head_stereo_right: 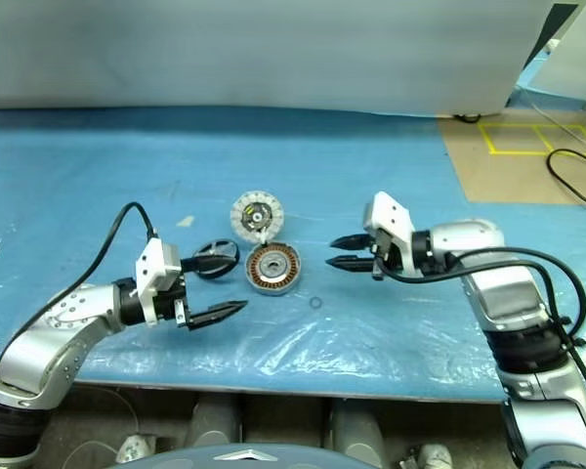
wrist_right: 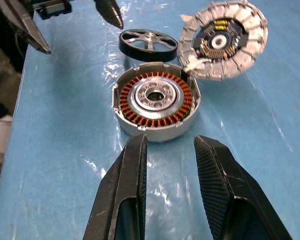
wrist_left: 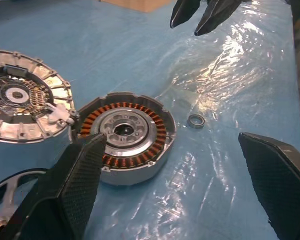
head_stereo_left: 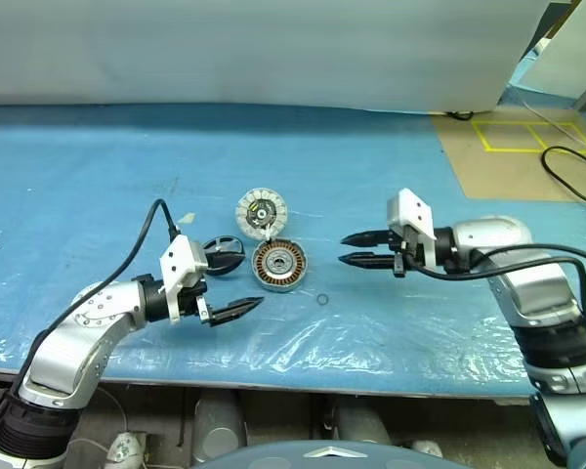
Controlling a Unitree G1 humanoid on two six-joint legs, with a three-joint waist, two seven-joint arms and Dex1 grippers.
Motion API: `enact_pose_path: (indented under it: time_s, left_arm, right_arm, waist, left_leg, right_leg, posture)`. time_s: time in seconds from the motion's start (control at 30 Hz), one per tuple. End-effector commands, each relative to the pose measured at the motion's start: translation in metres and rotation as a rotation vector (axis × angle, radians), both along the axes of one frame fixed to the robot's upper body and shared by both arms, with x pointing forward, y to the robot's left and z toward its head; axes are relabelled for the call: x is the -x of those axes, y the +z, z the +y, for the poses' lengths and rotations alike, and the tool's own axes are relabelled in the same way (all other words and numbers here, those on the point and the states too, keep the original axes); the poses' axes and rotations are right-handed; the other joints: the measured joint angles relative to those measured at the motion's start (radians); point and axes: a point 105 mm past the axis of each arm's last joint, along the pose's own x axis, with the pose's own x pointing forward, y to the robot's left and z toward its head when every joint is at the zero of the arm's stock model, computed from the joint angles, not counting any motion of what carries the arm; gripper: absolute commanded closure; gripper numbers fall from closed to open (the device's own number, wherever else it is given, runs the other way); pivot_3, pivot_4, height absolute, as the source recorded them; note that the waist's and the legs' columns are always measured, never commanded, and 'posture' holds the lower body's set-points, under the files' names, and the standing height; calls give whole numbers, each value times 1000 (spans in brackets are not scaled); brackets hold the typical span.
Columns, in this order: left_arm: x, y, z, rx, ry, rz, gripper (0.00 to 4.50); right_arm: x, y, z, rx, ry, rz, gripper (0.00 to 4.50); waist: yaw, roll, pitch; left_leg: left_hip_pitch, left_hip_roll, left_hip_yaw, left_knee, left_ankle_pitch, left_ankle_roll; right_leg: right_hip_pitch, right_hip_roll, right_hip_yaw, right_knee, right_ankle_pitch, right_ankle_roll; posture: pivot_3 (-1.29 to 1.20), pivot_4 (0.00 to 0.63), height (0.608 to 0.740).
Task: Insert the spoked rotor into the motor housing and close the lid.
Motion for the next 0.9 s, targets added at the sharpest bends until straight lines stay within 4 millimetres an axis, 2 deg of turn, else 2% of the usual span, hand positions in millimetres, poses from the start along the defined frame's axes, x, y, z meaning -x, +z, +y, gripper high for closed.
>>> enact_pose_path:
  time_s: [0.03, 0.17, 0.23, 0.3, 0.5, 0.67, 0.9]
  left_arm:
    - [0, 12, -6, 21, -20, -49, 10]
    - [3, 11, -9, 21, -31, -38, 10]
    - [4, 10, -10, 22, -31, -29, 10]
    - [6, 9, -11, 22, -36, -18, 10]
    - [7, 7, -11, 16, -39, 0, 10]
    - [8, 6, -9, 12, -21, 8, 10]
    - [10, 4, -10, 11, -7, 12, 10]
  right_arm:
    - [7, -2, 2, 27, -29, -78, 2961]
    - [16, -12, 8, 11, -49, -69, 2961]
    - [21, -16, 9, 1, -31, -59, 2614]
    - [26, -22, 9, -11, -9, -37, 2090]
    - [23, -53, 5, 1, 31, 73, 72]
    - [20, -69, 16, -1, 78, 88, 28]
    - [14, -76, 26, 3, 103, 70, 28]
  waist:
    - [2, 1, 0]
    - [1, 1, 0]
    - [1, 1, 0]
    - [1, 1, 0]
    - [1, 1, -1]
    - [-3, 1, -1]
    - [0, 2, -1]
  left_leg:
    - [0, 0, 0, 0, 0, 0]
    - [0, -1, 0, 0, 0, 0]
    - [0, -2, 0, 0, 0, 0]
    - [0, -2, 0, -1, 0, 0]
    - [-1, -2, 0, -2, 0, 0]
    - [-1, -2, 0, -3, 0, 0]
    - [-1, -2, 0, -3, 0, 0]
  right_leg:
    - [0, 0, 0, 0, 0, 0]
    - [0, -1, 0, 0, -1, 1]
    - [0, -1, 1, -1, -1, 2]
    - [0, -1, 0, -2, -2, 3]
    - [1, -2, 0, -5, -2, 3]
    - [1, -2, 0, -5, -2, 3]
    - [1, -2, -1, -5, -2, 3]
  posture:
    - [0, 150, 740]
    - [0, 150, 740]
    - [0, 150, 740]
    - [0, 150, 740]
    - [0, 150, 740]
    - [0, 150, 740]
    - [0, 150, 740]
